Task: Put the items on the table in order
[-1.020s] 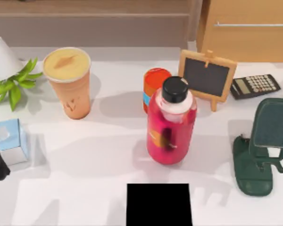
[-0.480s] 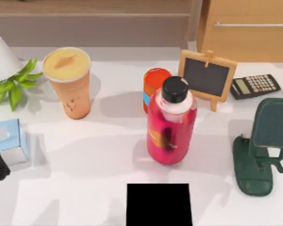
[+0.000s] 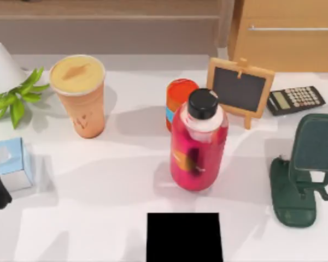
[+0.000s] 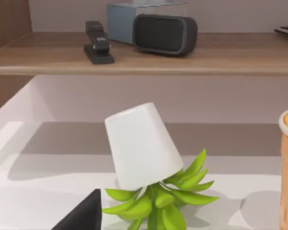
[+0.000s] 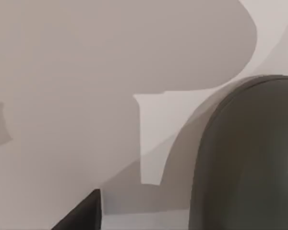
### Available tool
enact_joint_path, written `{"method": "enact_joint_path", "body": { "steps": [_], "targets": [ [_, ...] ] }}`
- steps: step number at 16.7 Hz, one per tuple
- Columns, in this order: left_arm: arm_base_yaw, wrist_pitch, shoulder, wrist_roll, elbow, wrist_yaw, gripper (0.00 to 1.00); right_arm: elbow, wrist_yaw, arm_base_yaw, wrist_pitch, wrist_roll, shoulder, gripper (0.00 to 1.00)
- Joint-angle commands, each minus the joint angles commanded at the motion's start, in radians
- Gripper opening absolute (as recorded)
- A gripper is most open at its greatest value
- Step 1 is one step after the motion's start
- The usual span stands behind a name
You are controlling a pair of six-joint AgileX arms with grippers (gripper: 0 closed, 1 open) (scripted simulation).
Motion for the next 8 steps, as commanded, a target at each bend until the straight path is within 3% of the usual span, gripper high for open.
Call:
{"method": "enact_joint_path", "body": {
  "steps": [8],
  "targets": [
    [0.000, 0.000, 0.000, 0.000, 0.000, 0.000, 1.00, 0.000, 0.000, 0.000, 0.000, 0.000, 0.000, 0.25]
  ]
}}
